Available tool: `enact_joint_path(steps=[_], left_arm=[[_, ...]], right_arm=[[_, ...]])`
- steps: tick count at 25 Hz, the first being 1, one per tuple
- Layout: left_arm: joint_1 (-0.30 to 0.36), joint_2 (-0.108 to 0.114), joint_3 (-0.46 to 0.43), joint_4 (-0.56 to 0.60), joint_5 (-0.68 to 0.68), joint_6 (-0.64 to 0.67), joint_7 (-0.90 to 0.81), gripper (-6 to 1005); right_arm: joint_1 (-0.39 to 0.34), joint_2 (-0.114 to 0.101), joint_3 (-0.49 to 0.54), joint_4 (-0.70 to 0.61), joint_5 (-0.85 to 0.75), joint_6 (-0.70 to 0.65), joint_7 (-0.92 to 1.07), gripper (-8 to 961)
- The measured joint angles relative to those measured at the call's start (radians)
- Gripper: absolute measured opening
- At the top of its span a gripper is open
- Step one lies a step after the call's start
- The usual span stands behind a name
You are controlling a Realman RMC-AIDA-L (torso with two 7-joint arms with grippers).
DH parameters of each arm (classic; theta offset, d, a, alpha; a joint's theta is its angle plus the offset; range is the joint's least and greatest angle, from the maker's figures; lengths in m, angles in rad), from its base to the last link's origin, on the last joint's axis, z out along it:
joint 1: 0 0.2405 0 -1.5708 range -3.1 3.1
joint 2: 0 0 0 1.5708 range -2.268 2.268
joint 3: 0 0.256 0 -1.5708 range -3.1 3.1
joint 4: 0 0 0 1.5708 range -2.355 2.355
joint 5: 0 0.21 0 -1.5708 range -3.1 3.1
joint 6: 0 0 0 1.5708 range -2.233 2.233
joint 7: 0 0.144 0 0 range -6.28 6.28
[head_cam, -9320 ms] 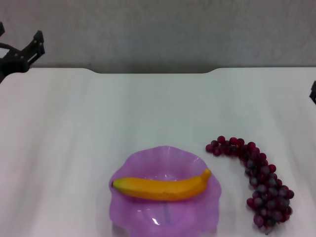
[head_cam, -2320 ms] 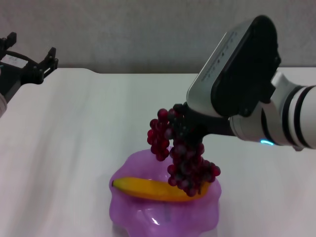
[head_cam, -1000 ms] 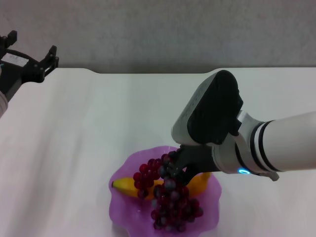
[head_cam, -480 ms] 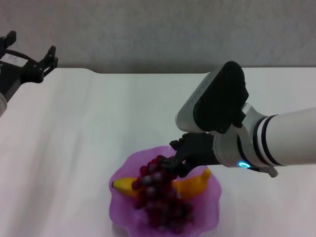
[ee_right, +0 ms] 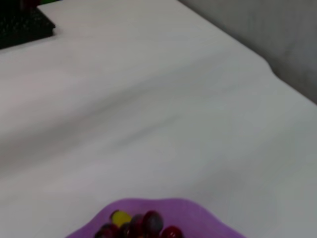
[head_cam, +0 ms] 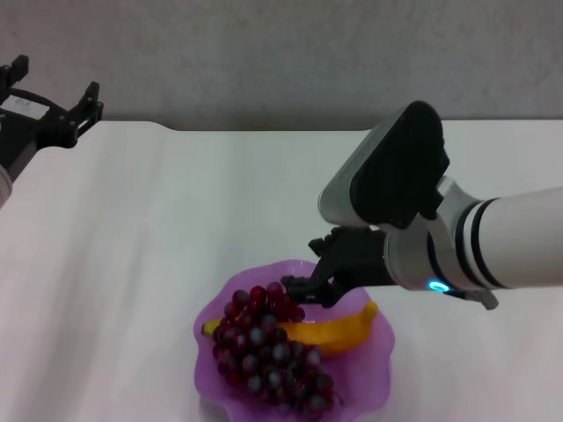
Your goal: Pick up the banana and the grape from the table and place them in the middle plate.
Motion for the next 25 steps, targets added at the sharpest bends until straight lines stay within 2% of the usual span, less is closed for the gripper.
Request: enact_joint_path(steps=[4, 10, 18, 25], left_arm=[[0.002, 0.0, 0.0, 0.0, -0.002, 0.004, 0.0, 881], [0.003, -0.001, 0.008, 0.0, -0.005, 0.01, 0.0, 881], [0.008, -0.004, 0.017, 0.013, -0.011, 0.096, -0.051, 878], [0.044, -0.003, 0.027, 0.057, -0.012, 0.236, -0.128, 876]], right_arm=[[-0.023, 0.0, 0.019, -0.032, -0.002, -0.05, -0.006, 612], [-0.083, 0.0, 0.08, -0.064, -0.005, -0.235, -0.029, 610], [-0.294, 0.001, 0.161, -0.049, 0.052, -0.646, -0.03, 607], [-0.415, 0.001, 0.215, 0.056, 0.056, -0.88, -0.028, 607]])
